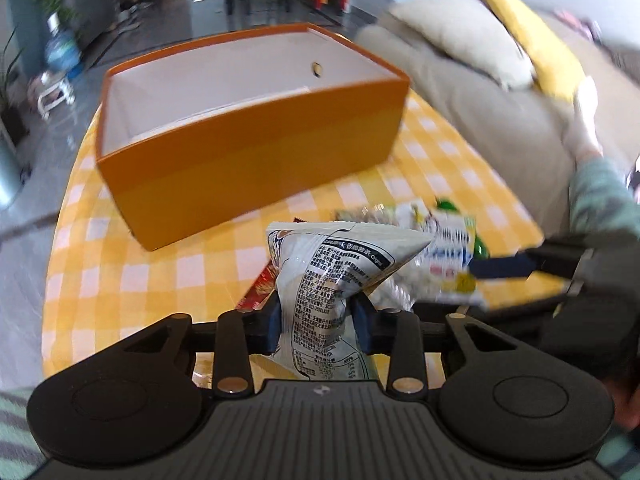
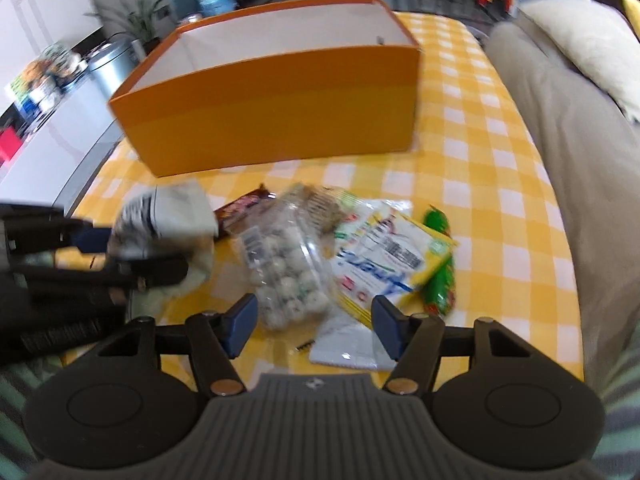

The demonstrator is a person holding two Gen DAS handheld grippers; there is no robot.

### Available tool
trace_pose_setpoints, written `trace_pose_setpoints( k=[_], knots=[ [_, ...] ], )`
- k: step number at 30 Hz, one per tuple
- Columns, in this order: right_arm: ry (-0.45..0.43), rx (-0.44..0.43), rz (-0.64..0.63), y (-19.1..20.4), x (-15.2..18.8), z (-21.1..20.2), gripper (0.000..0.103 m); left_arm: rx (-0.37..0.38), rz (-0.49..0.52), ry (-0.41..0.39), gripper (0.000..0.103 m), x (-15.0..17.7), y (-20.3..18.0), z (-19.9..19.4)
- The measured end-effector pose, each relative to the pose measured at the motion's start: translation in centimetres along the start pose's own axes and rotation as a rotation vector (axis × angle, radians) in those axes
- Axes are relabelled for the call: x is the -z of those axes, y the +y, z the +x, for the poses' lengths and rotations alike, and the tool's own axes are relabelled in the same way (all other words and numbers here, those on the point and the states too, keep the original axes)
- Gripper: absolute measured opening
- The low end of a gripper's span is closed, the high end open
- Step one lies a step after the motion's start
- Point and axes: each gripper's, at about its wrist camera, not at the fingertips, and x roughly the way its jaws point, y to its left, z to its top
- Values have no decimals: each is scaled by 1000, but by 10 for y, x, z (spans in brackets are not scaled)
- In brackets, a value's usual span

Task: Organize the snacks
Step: 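Grasp the white printed bag with the left tool while the right tool grasps the candy tray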

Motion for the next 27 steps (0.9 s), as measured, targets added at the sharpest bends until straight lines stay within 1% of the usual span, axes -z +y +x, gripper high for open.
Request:
trace_pose_setpoints(
  k=[3, 6, 10, 13, 17, 21, 27],
  knots=[
    [-20, -5, -90, 14, -3, 6, 61, -7, -50, 17, 40, -4, 9, 2],
    [-11, 8, -166, 26, -6, 18, 62, -2, -86, 37, 40, -4, 16, 5],
    [8, 46, -242, 35, -8, 37, 62, -5, -78, 40, 40, -4, 14, 9],
    [12, 66, -270, 37, -8, 46, 62, -6, -81, 46, 40, -5, 15, 11],
    [-8, 73, -304, 40, -8, 50, 62, -11, -78, 58, 40, -7, 13, 16],
    [-26, 76, -345, 45, -5, 52, 58, -14, -75, 65, 40, -9, 13, 18],
    [-41, 71, -373, 49, -3, 52, 54, -26, -73, 85, 40, -8, 14, 24]
  ],
)
